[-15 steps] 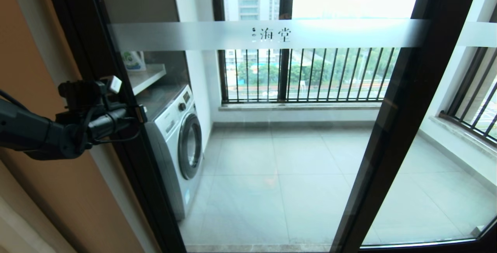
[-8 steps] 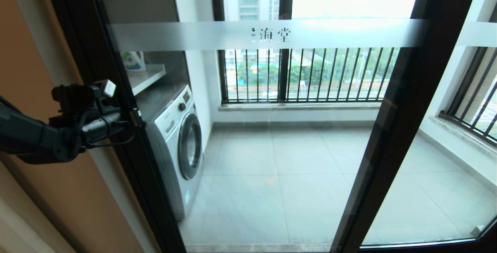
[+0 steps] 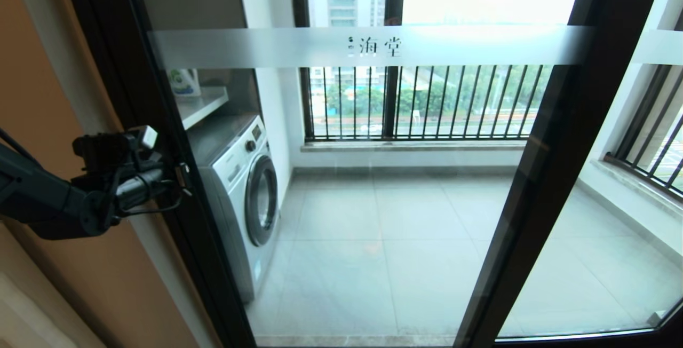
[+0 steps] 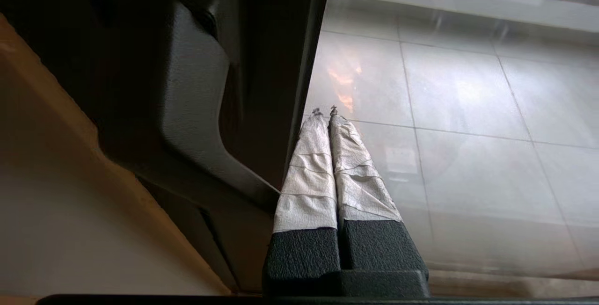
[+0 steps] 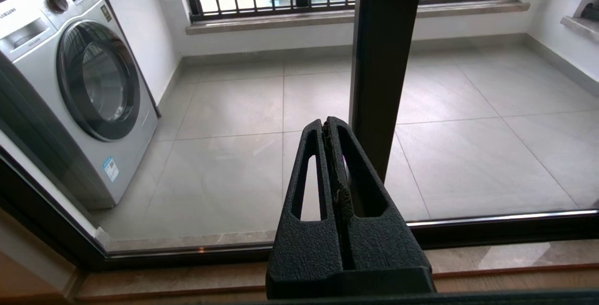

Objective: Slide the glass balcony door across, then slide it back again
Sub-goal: Open the slid door

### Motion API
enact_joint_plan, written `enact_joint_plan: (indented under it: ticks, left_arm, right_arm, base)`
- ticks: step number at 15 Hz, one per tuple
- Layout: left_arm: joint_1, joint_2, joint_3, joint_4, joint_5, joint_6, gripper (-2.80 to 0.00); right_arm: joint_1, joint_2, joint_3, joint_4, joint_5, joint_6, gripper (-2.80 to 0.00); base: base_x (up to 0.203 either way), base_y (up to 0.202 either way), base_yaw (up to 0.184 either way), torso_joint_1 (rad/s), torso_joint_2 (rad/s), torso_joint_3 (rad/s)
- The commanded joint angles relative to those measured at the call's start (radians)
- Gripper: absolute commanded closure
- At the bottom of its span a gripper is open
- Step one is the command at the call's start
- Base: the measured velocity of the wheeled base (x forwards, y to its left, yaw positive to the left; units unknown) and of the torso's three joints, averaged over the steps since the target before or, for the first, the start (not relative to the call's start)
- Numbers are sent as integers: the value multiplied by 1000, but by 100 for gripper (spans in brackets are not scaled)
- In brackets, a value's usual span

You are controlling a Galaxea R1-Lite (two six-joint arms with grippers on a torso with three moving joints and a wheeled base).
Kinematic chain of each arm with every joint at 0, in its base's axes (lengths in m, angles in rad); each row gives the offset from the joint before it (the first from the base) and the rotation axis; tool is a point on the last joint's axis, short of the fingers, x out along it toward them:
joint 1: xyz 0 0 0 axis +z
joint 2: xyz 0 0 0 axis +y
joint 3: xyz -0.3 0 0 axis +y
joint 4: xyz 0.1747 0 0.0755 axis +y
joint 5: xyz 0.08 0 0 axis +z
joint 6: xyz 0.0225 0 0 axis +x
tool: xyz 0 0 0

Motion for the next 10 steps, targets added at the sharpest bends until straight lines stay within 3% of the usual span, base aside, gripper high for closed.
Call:
enact_joint_plan:
  ticks: [1, 10]
  left_arm:
    - [20, 5, 7, -8, -1, 6, 0]
    - [80, 28, 33, -17, -8, 41, 0]
  right_arm:
    - [0, -1, 0, 0, 0, 0, 0]
    - [0, -1, 0, 0, 0, 0, 0]
  base:
    - [0, 0, 0, 0, 0, 0]
    - [0, 0, 0, 0, 0, 0]
